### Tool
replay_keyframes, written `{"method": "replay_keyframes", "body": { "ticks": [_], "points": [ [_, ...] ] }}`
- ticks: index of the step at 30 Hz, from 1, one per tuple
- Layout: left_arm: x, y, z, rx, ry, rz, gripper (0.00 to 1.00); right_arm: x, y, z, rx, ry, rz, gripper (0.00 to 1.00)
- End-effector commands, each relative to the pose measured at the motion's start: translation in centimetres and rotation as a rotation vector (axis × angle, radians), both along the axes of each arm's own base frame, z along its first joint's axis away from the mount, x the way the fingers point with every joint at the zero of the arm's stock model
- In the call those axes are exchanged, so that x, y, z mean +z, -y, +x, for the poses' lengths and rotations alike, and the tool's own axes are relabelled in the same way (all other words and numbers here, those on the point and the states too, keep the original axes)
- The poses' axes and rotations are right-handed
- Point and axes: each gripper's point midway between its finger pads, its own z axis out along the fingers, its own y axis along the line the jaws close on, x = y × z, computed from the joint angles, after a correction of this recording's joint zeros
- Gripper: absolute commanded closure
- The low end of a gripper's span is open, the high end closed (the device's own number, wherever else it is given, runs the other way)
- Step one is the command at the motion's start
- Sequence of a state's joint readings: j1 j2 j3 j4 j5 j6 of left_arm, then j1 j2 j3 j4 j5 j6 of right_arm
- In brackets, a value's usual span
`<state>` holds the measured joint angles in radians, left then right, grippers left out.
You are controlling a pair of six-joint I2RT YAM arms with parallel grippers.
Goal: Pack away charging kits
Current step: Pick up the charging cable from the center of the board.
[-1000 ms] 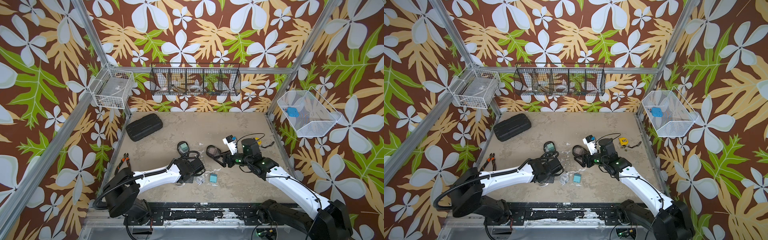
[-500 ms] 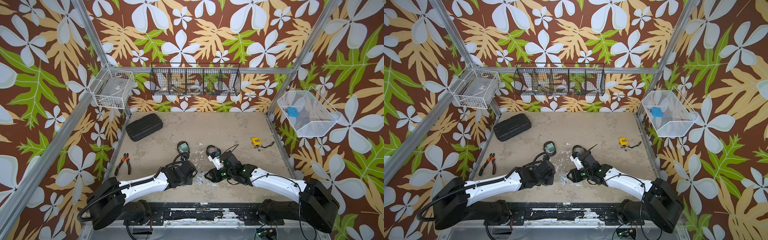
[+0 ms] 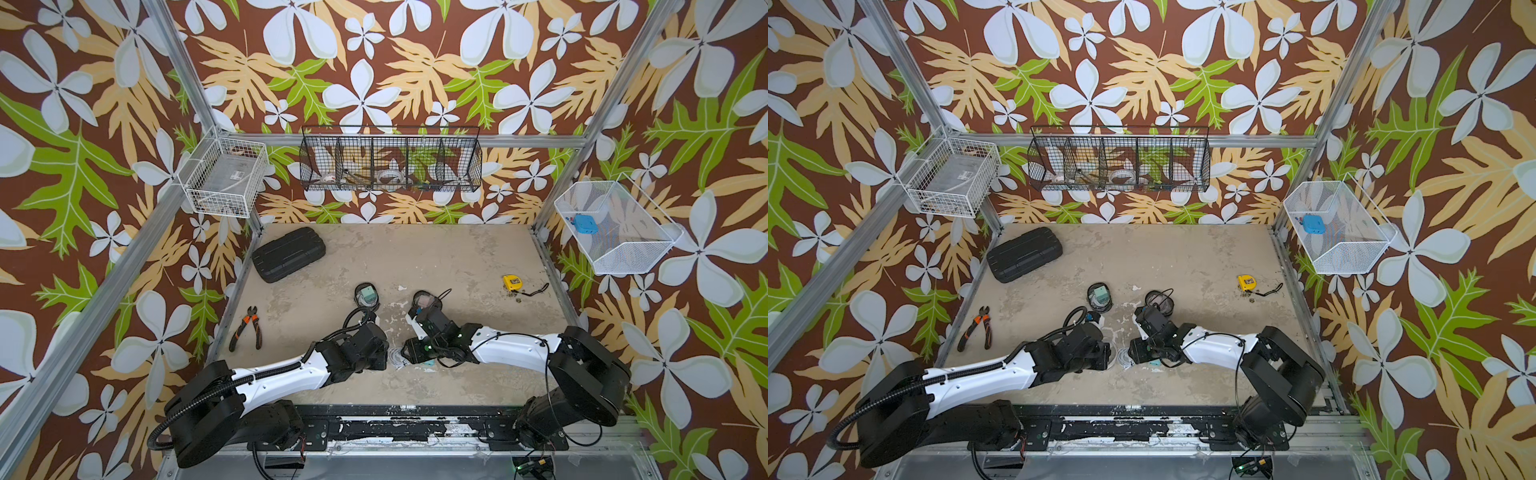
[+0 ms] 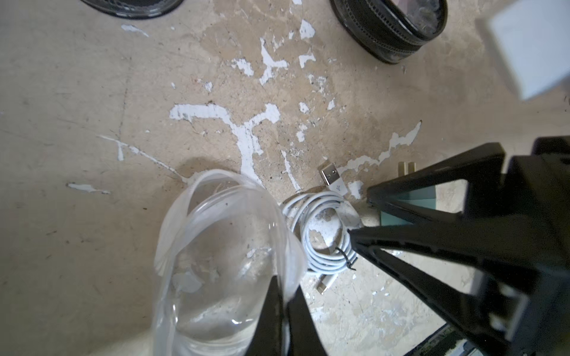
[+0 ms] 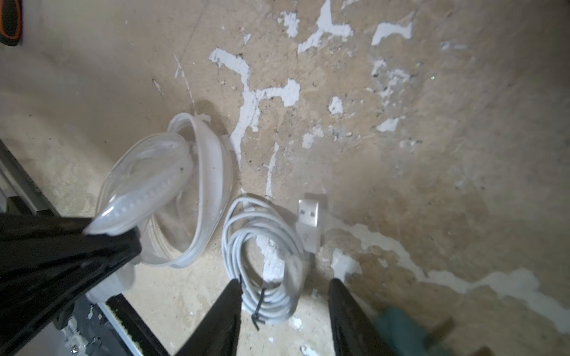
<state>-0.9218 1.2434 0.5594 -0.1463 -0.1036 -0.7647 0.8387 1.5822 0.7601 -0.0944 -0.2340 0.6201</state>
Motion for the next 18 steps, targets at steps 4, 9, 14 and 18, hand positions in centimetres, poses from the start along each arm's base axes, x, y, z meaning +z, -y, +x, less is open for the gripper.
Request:
{"method": "replay_keyframes", "body": {
  "ticks": [4,9,14,18],
  "points": [
    [0.5,0.3,0.7,0.013,0.018,-0.042,1.0,-1.6,-0.3,-0.2,0.034,0.01,-0.093,0.54],
    [0.8,0.4,1.0,0.018,0.025,-0.048,1.0,-2.8,-0.5,-1.3,0.051,-0.015,-0.125,0.56],
    [0.9,0.5,1.2,0.021,0.027,-0.051,1.0,-3.7,-0.3,-2.4,0.065,-0.021,-0.17,0.57],
    [1.1,0.5,1.3,0.02,0.029,-0.052,1.0,-3.8,0.5,-2.5,0.054,-0.015,-0.195,0.57]
  ]
}}
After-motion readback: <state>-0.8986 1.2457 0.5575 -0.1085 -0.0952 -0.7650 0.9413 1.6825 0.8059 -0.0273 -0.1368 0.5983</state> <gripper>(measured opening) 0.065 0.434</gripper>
